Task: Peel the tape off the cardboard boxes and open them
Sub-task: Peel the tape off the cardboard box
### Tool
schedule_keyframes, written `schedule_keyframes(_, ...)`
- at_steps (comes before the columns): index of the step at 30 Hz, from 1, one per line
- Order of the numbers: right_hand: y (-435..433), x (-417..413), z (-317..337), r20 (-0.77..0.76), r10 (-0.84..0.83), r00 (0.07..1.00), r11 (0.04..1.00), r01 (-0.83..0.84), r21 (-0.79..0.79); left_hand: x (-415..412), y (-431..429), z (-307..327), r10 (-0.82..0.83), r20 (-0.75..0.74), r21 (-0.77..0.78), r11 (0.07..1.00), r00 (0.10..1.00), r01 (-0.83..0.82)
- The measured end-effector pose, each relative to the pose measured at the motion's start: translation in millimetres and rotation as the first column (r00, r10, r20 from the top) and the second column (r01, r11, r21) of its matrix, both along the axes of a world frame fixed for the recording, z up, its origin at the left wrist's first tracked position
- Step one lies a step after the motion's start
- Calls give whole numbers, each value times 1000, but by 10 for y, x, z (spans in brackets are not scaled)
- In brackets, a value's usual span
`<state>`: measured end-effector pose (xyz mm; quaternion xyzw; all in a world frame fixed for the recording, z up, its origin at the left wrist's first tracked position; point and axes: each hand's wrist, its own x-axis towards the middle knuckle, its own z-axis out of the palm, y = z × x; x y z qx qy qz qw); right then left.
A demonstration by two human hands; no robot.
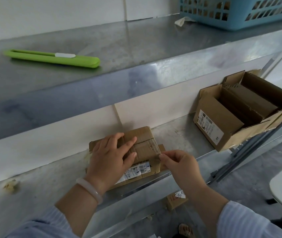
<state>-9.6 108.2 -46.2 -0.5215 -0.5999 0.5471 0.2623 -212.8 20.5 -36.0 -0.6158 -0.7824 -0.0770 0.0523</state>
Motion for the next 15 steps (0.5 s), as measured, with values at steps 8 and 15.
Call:
schedule_keyframes(8, -55, -54, 16, 116, -26, 993, 984, 5, 179, 13, -13, 2, 3, 8, 6, 1000, 1000, -3)
schedule_keyframes(15, -36, -41, -87, 255, 7, 967, 885, -125, 449, 18, -19, 5, 2, 14, 20, 1000, 1000, -2)
